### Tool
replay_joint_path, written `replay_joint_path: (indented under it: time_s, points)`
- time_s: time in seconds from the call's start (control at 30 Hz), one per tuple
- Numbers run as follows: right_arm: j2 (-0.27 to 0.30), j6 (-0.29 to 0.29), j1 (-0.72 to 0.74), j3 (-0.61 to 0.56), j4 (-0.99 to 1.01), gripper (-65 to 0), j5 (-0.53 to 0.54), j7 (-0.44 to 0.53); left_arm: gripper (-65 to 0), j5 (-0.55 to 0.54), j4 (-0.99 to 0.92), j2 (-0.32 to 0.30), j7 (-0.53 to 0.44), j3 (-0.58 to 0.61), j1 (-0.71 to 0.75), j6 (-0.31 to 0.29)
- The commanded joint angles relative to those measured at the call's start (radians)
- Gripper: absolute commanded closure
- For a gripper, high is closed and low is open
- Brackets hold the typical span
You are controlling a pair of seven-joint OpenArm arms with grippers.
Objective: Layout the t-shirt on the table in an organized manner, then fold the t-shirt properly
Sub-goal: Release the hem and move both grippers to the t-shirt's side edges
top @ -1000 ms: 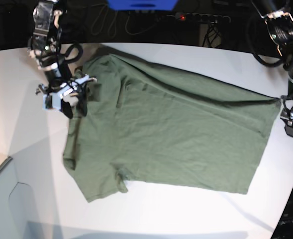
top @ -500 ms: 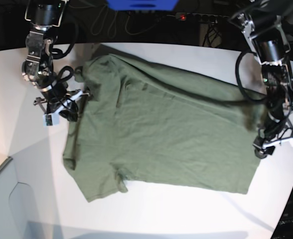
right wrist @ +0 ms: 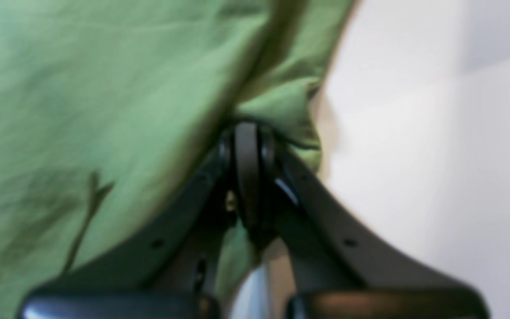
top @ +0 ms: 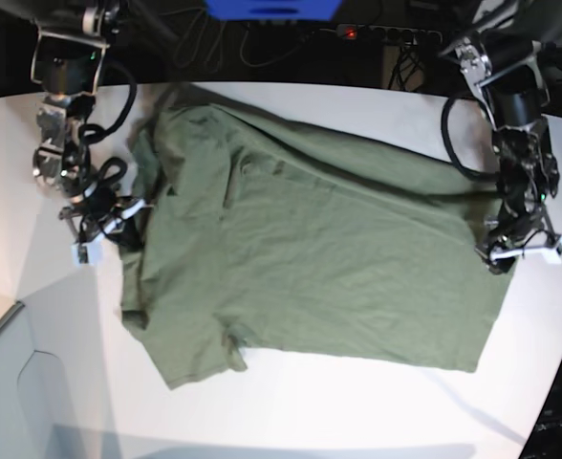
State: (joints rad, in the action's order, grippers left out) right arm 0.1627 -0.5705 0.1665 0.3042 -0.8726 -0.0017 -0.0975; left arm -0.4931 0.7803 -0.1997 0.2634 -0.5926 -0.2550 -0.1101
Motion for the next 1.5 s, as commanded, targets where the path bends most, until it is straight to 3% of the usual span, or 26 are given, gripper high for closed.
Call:
replay_joint_path:
  time_s: [0.0, 0.2, 0.33, 0.47, 0.67, 0.83, 1.0, 1.17, 1.27, 1.47]
  points:
    - [0.031, 0.002, 0.046, 0.002, 0.013, 0.0, -0.005, 0.003, -44.8, 0.004, 0.012, -0.013, -0.006, 0.001, -0.011, 0.005]
    - [0.110, 0.002, 0.276, 0.000, 0.243, 0.0, -0.007, 0.014, -44.8, -0.005, 0.024, -0.013, -0.008, 0.001, 0.003, 0.005]
    - [0.142, 0.013, 0.411, -0.058, 0.382, 0.0, -0.007, 0.092, -44.7, -0.005, 0.074, -0.004, -0.006, 0.003, 0.003, 0.005]
    - [0.146, 0.114, 0.457, -0.155, 0.410, 0.0, -0.007, 0.146, -44.6, -0.006, 0.210, 0.013, -0.005, 0.003, 0.033, 0.005]
    - [0.140, 0.117, 0.453, -0.178, 0.408, 0.0, -0.005, 0.155, -44.7, -0.006, 0.532, 0.059, -0.003, 0.004, 0.158, 0.005]
    - [0.128, 0.117, 0.321, -0.176, 0.283, 0.0, -0.002, 0.146, -44.7, -0.006, 0.686, 0.069, -0.003, 0.001, 0.283, 0.005]
    - [0.085, 0.117, 0.063, -0.175, -0.092, 0.0, -0.002, 0.127, -44.6, -0.006, 0.690, 0.065, -0.005, -0.002, 0.371, 0.005]
    - [0.021, 0.117, -0.149, -0.173, -0.383, 0.0, -0.002, 0.022, -44.7, -0.005, 0.677, 0.055, -0.006, -0.033, 0.398, 0.005]
    - [0.008, 0.117, -0.173, -0.173, -0.365, 0.0, -0.002, -0.014, -44.7, -0.005, 0.603, 0.052, -0.006, -0.033, 0.394, 0.005]
    - [0.039, 0.117, -0.094, -0.115, -0.156, 0.0, -0.004, -0.003, -44.8, 0.001, 0.514, 0.050, -0.009, -0.028, 0.369, 0.005]
